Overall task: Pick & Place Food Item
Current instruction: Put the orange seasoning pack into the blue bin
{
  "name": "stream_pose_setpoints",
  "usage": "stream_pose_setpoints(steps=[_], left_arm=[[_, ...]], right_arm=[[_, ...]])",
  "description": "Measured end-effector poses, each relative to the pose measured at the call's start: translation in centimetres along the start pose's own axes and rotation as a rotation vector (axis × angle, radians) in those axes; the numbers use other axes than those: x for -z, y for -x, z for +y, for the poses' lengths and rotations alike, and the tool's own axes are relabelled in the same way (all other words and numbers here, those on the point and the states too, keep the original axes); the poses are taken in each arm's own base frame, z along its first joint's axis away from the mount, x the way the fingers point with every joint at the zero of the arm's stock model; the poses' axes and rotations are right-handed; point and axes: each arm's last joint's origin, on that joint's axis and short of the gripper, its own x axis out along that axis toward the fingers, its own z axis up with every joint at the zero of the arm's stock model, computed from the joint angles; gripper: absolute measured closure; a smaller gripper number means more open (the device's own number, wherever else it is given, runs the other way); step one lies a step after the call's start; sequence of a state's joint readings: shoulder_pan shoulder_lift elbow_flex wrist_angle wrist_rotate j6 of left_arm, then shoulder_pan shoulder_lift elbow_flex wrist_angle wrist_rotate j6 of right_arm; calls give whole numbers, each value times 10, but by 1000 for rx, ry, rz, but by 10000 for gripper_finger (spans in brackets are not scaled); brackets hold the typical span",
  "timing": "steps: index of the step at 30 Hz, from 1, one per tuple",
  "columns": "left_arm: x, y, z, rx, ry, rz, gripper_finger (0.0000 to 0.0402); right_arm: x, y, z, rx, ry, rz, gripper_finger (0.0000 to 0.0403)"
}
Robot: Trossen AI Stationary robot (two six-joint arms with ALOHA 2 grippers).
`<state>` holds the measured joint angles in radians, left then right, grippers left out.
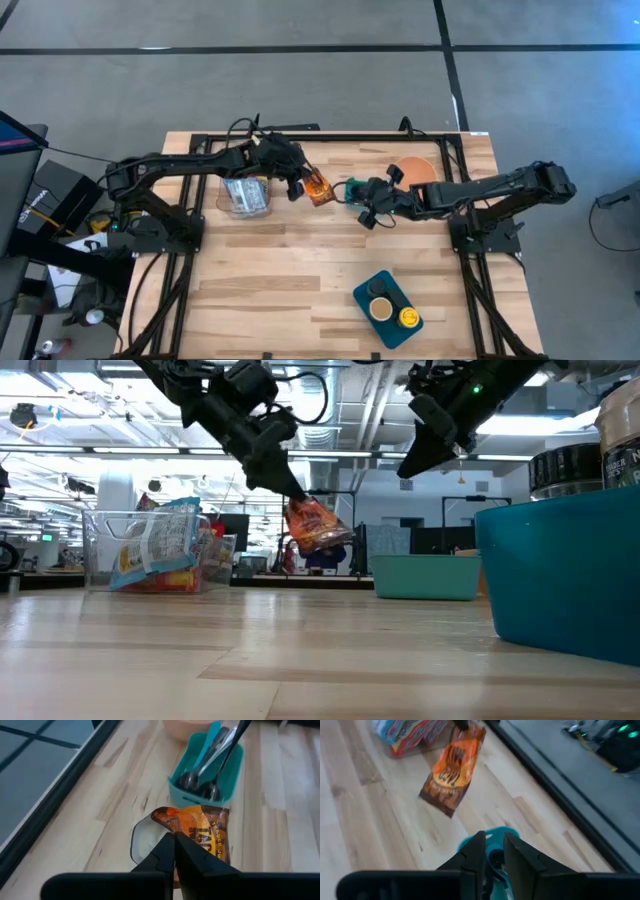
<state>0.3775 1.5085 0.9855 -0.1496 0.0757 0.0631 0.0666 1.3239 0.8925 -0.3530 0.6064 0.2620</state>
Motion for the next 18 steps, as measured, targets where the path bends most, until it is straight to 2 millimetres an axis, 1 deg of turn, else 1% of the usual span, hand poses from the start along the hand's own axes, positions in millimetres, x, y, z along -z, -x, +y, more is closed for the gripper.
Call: stream_pose_setpoints(steps=[4, 9, 12, 15, 18], left_arm=[[-3, 0, -10, -34, 12, -19, 401], [-8, 0, -24, -68, -1, -65, 401], [-10, 0, -30, -70, 27, -94, 401], [-12, 0, -36, -104, 36, -116, 401], [-14, 1, -40, -163, 63, -142, 401]], right_arm=[[1, 6, 7, 38, -11, -33, 340], [4, 11, 15, 17, -16, -50, 340], [14, 9, 19, 6, -22, -83, 340], [25, 10, 19, -19, -51, -127, 340], [38, 12, 14, -39, -88, -171, 340]])
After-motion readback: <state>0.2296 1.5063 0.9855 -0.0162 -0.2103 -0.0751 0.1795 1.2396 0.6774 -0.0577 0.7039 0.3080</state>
